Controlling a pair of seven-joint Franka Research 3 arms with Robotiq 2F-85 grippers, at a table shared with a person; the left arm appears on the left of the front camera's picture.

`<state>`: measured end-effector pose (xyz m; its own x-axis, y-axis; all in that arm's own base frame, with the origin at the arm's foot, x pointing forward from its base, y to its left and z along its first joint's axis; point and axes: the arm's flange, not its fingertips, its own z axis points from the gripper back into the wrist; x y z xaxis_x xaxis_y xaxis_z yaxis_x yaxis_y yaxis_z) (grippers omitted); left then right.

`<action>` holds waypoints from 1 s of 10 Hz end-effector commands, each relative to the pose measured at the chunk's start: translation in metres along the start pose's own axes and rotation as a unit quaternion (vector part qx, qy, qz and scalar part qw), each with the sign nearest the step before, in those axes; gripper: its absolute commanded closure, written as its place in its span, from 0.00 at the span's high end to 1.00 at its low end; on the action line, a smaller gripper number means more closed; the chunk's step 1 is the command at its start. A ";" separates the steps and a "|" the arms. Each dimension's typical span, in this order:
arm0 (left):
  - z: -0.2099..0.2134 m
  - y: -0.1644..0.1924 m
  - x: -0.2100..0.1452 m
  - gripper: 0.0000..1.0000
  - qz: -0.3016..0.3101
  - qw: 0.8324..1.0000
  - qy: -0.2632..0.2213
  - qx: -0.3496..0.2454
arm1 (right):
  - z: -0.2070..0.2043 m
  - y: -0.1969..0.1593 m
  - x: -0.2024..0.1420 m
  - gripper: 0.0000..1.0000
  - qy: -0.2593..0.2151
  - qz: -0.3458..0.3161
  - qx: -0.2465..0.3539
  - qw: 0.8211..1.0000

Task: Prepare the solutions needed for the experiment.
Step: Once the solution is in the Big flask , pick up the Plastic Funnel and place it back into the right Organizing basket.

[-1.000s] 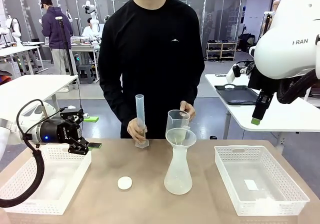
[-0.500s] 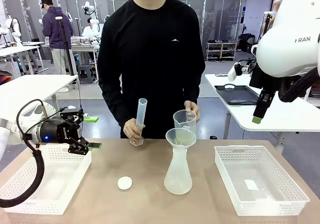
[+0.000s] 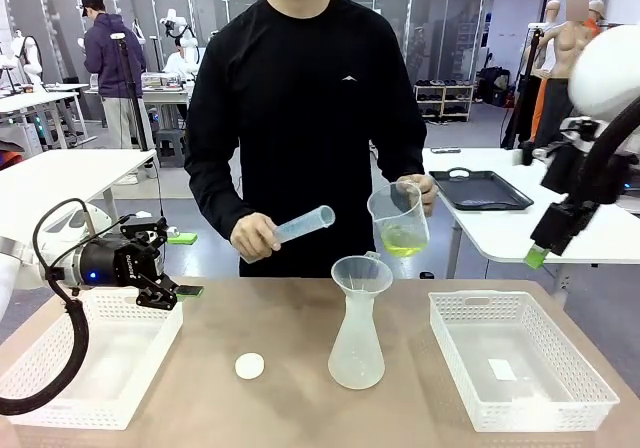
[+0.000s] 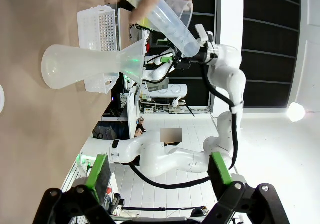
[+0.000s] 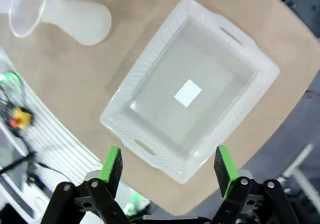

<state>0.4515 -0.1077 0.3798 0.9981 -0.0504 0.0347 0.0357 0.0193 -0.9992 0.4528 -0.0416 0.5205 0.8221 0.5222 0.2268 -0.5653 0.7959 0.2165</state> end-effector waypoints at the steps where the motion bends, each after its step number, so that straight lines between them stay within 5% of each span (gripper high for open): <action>1: 0.000 -0.002 0.000 1.00 0.003 1.000 0.003 -0.003 | -0.006 -0.033 -0.015 0.92 -0.066 -0.101 0.111 0.986; 6: 0.000 -0.002 0.000 1.00 0.003 1.000 0.003 -0.003 | -0.070 -0.067 -0.063 0.92 -0.166 -0.228 0.368 0.886; 10: 0.000 -0.002 0.000 1.00 0.003 1.000 0.003 -0.003 | -0.097 -0.066 -0.086 0.92 -0.199 -0.293 0.416 0.837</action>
<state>0.4515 -0.1077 0.3797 0.9981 -0.0505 0.0347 0.0357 0.0193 -0.9992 0.4295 -0.1130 0.3936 0.9838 -0.1432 0.1080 -0.0557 0.3285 0.9428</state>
